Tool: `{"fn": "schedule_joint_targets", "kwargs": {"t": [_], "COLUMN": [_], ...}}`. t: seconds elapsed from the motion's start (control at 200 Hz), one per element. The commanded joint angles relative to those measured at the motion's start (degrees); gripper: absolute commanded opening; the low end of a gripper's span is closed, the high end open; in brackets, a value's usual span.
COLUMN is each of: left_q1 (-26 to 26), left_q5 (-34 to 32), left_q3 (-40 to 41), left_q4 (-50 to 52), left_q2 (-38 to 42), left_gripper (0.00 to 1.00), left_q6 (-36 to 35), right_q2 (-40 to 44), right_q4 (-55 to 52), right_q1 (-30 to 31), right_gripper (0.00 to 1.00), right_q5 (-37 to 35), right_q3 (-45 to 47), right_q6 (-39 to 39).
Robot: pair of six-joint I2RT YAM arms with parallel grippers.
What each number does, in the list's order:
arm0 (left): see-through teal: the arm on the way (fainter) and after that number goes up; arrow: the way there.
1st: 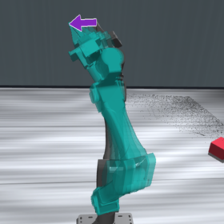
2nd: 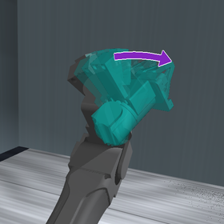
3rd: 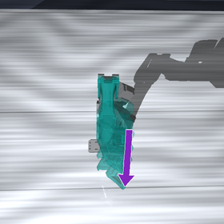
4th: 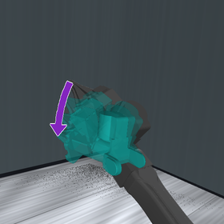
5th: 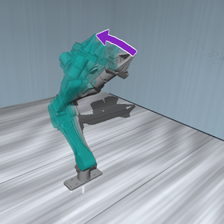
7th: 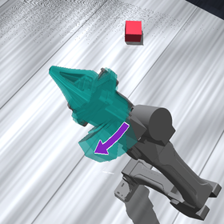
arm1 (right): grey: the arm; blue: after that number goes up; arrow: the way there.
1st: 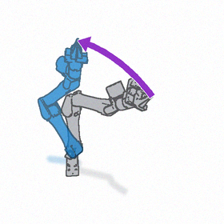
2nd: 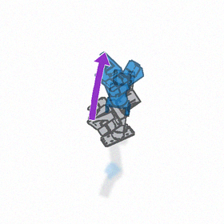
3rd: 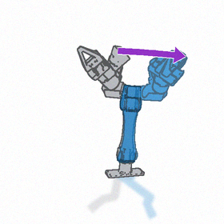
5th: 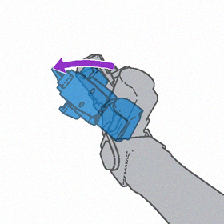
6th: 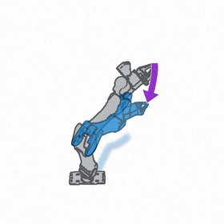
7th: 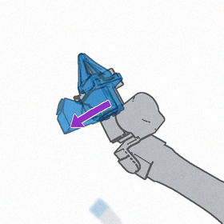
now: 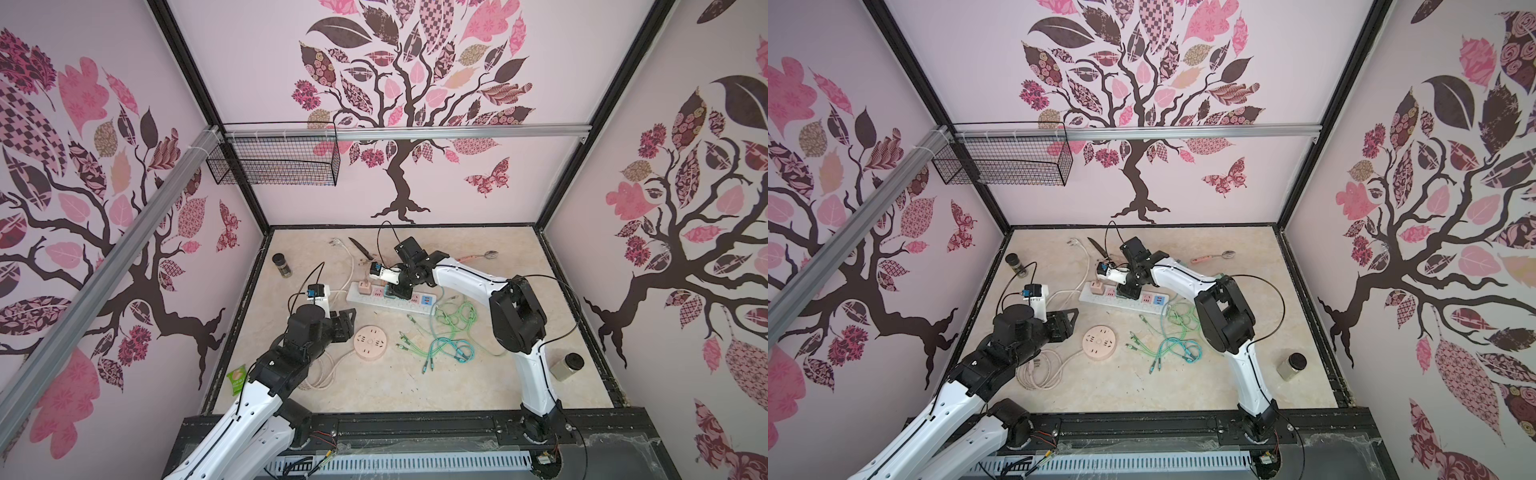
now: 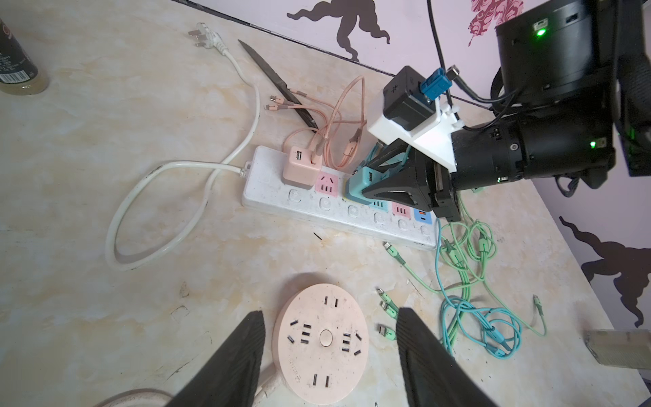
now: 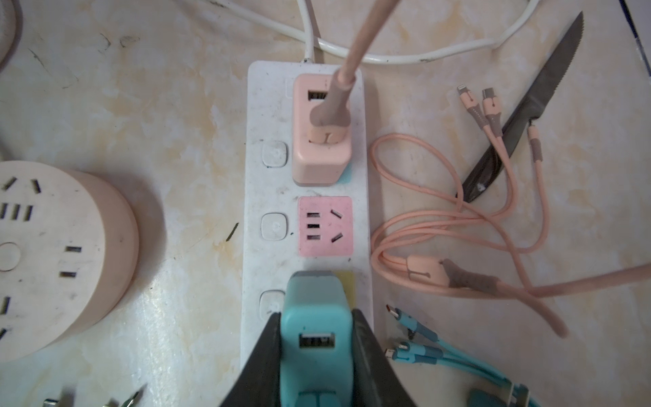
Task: Insert plugs into power strip
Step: Insert the plug into the socket.
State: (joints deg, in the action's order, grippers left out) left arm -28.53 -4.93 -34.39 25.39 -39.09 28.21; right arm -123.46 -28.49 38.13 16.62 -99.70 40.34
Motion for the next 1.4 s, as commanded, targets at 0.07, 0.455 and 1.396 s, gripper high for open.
{"fn": "schedule_joint_targets", "kwargs": {"t": [0.07, 0.455, 1.396], "left_q1": [0.15, 0.19, 0.22], "left_q5": [-0.34, -0.43, -0.97], "left_q3": [-0.78, -0.92, -1.42], "left_q4": [-0.78, -0.63, 0.11], "left_q2": [0.54, 0.66, -0.04], "left_gripper": [0.63, 0.63, 0.64], "left_q6": [-0.95, -1.01, -1.05], "right_q2": [-3.02, -5.49, -1.54], "right_q4": [-1.92, -2.53, 0.94], "right_q1": [-0.01, 0.33, 0.4], "right_gripper": [0.15, 0.16, 0.33], "right_q5": [-1.0, -4.2, -0.98], "right_q3": [0.02, -0.68, -0.58], "right_q6": [0.27, 0.92, -6.05]}}
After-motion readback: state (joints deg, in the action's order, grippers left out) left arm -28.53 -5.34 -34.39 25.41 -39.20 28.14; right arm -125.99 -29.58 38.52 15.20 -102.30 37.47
